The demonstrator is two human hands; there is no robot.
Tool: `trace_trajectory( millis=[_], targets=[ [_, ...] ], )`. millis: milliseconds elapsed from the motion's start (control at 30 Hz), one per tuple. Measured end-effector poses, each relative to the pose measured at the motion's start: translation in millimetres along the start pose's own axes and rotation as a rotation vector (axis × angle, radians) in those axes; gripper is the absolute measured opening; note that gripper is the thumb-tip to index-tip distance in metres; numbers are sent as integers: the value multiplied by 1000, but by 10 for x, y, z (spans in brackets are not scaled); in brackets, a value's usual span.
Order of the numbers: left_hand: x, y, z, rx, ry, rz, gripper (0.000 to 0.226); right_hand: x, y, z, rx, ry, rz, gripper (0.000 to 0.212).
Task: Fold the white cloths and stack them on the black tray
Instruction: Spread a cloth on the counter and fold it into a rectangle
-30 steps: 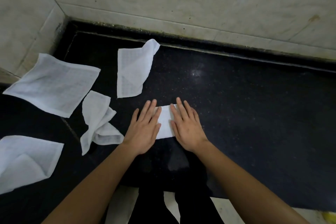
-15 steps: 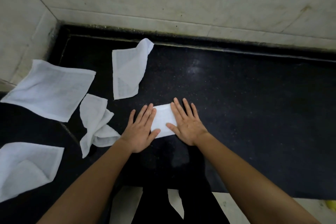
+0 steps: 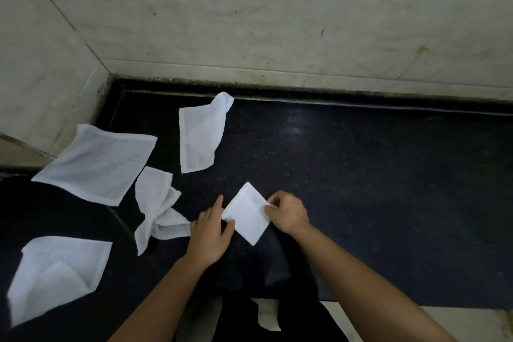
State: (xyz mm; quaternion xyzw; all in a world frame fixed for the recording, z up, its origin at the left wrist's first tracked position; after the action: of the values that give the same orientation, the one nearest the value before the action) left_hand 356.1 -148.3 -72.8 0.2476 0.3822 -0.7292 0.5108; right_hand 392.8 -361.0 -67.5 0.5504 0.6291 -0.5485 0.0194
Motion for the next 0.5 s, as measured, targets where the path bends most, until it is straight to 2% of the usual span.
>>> trace_trajectory(
  millis=[67,167,300,333,367,433,500],
  targets=[
    [-82,40,-20,-32,-62,-30,74,-56,-3,-87,-25,73,-82,5],
    [-275,65,-3,-63,-214,2,86,-199,-155,-249,-161,57,-135,7],
    [-525,209,186,16,-309,-44,103,-446,-404,-402,-315,86,-185,12],
    [-570,254,260,45,-327,-75,95,-521,-465,-416,-340,103,-192,13],
    [-599,303,328,75,-357,-102,77,-595,-513,-419,-354,108,-200,14],
    [-622,340,489,137,-442,-153,34,-744,-609,-333,-336,153,-198,12],
    [-592,307,665,142,-582,-212,14,-866,-656,-143,-274,302,-168,12]
  ],
)
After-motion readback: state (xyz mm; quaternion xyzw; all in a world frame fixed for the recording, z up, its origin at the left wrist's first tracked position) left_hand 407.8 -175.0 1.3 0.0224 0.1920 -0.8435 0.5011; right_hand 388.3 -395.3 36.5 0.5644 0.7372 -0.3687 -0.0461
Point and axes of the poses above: each hand's wrist, its own y-axis towards the middle knuckle, its own x-axis out of the palm, z = x × y, the point moved 5 cm from there along y, towards the middle knuckle, and after that the axes turned 11 degrees about x, right-handed, at the moved point
